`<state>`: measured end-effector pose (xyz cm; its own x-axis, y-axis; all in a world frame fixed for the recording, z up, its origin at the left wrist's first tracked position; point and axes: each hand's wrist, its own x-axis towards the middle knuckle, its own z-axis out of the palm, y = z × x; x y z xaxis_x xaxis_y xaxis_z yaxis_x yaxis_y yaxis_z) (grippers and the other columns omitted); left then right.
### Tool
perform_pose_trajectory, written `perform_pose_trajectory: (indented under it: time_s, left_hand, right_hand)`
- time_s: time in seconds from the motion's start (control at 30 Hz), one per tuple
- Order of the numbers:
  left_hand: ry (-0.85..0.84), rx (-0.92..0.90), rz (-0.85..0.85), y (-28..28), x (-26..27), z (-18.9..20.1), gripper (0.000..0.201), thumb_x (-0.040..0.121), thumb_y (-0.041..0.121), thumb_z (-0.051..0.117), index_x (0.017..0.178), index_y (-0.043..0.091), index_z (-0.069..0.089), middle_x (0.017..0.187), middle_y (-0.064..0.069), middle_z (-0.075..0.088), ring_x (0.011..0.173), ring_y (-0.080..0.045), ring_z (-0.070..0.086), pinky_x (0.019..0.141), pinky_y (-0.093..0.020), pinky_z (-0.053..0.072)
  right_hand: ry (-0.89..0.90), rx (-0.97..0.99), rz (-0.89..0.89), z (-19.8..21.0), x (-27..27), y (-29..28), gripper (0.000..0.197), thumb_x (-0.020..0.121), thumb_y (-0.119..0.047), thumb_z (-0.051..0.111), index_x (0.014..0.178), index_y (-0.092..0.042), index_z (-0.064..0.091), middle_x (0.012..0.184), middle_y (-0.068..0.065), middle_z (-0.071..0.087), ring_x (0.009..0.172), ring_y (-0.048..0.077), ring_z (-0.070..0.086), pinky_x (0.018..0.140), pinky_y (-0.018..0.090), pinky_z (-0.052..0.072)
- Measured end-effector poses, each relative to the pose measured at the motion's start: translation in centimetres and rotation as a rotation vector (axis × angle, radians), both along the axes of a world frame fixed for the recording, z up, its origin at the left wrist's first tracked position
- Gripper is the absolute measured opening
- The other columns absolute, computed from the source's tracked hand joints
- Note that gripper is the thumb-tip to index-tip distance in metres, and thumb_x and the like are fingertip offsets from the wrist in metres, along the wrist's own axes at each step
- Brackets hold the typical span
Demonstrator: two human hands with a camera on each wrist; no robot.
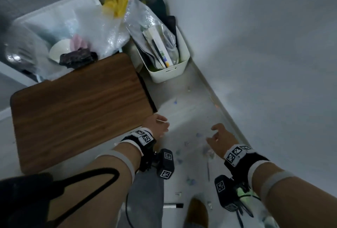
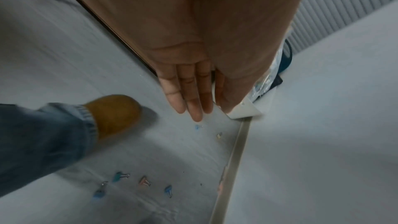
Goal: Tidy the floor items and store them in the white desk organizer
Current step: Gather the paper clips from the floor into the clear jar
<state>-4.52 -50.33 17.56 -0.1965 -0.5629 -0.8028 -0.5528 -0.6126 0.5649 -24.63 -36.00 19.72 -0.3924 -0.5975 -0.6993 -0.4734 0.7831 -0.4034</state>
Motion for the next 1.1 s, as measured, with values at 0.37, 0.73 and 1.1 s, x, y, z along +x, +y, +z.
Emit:
perform_pose_trajectory:
  time_s: [0.37,0.73,1.1]
  left_hand:
    - [-0.213,-0.159,-0.577,-7.9,-11.2,-20.3,0.054,0.093,0.022,0.062,0.145,0.025,0.046,0.148,-0.012,0.040,0.117,-0.027,0.059,0.080,-0.019,0.042]
    - [-0.485,-0.336,-1.035,-13.0,-14.1,-34.5,0.072,0.091,0.025,0.063,0.152,0.037,0.027,0.162,-0.005,0.008,0.146,-0.037,0.014,0.111,-0.057,0.032]
    - [-0.446,-0.651,-1.062,-14.1,-13.1,-37.0,0.044,0.096,0.022,0.052,0.139,0.017,0.042,0.140,-0.013,0.038,0.123,-0.032,0.040,0.074,-0.036,0.041]
  right_hand:
    - [0.056,0.011,-0.018,-20.5,-6.5,-9.5,0.035,0.092,-0.020,0.058,0.124,-0.018,0.046,0.127,0.011,0.046,0.089,0.025,0.061,0.080,0.033,0.050]
    - [0.083,-0.041,0.159,-35.8,-8.2,-17.6,0.055,0.092,-0.023,0.059,0.142,-0.028,0.038,0.148,0.009,0.023,0.110,0.032,0.059,0.090,0.035,0.051]
    - [0.298,-0.087,0.247,-39.5,-8.9,-26.4,0.056,0.087,-0.015,0.059,0.139,-0.019,0.039,0.138,0.017,0.030,0.123,0.039,0.041,0.092,0.044,0.050]
